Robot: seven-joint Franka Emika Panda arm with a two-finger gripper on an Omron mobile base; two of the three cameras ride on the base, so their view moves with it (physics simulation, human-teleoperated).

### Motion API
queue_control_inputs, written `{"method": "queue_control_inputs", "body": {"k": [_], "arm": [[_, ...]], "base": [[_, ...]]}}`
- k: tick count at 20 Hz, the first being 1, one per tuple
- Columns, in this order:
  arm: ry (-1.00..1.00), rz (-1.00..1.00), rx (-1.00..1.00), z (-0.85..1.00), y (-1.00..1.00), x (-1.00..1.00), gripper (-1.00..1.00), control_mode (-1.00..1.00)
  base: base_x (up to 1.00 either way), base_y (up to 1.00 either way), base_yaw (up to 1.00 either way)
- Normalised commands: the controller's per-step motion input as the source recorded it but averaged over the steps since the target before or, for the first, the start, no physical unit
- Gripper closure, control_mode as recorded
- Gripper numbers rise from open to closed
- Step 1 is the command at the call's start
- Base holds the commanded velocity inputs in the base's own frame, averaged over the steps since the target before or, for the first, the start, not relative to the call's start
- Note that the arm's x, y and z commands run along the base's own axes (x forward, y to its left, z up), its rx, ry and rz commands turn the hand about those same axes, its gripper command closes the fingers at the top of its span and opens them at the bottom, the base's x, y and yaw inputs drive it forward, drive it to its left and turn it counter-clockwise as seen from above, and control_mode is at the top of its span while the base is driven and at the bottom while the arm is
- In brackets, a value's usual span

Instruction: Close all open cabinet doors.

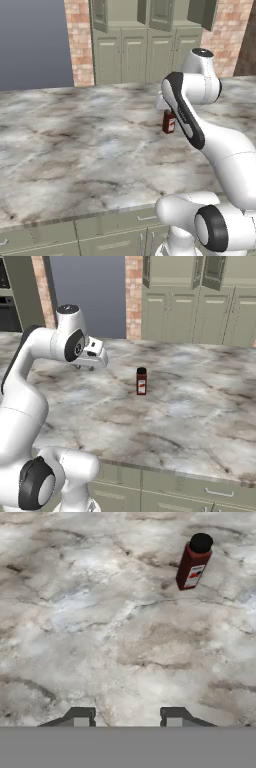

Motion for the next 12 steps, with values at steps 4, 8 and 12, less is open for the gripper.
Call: {"method": "queue_control_inputs", "body": {"k": [4, 8, 12], "arm": [[0.0, 0.0, 0.0, 0.0, 0.0, 0.0, -1.0, 1.0], [0.0, 0.0, 0.0, 0.0, 0.0, 0.0, -1.0, 1.0], [0.0, 0.0, 0.0, 0.0, 0.0, 0.0, -1.0, 1.0]], "base": [[-0.11, 0.04, 0.0], [-0.38, 0.33, 0.04], [-0.54, 0.38, 0.15]]}}
